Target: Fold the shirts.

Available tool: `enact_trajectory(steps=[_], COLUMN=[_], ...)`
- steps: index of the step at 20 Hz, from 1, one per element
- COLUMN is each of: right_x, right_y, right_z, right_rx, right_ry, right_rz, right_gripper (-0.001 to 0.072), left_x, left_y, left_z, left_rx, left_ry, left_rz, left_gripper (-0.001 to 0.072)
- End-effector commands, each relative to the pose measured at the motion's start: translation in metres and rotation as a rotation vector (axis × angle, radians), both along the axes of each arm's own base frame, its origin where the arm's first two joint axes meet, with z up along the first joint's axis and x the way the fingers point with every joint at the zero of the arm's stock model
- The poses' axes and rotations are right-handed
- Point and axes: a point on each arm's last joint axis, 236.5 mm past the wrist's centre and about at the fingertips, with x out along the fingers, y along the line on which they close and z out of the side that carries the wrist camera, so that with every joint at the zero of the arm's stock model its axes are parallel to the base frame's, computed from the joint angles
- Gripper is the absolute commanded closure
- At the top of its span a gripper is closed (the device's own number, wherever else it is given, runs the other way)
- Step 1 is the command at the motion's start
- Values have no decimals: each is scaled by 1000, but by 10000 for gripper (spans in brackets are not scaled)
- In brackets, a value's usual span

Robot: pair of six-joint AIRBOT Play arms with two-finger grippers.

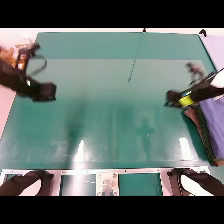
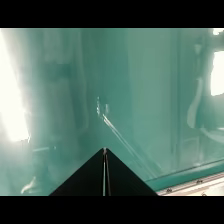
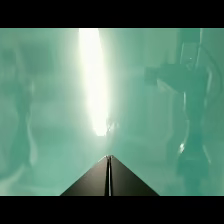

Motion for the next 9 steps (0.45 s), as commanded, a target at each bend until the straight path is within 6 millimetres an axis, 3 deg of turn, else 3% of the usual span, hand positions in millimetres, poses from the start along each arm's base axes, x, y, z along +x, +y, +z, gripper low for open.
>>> enact_trajectory(steps=[1, 5, 9], right_x=[-37, -57, -60], right_y=[65, 95, 99], right_z=[-36, -38, -37], right_rx=[9, 13, 15], right_ry=[-18, -7, -6], right_rz=[184, 298, 312], right_gripper=[696, 696, 696], left_x=[-36, -42, -42], left_y=[0, -1, -1], left_z=[-40, -42, -42], left_rx=[1, -3, -3], left_ry=[52, 79, 76], left_rz=[22, 20, 21], left_gripper=[683, 683, 683])
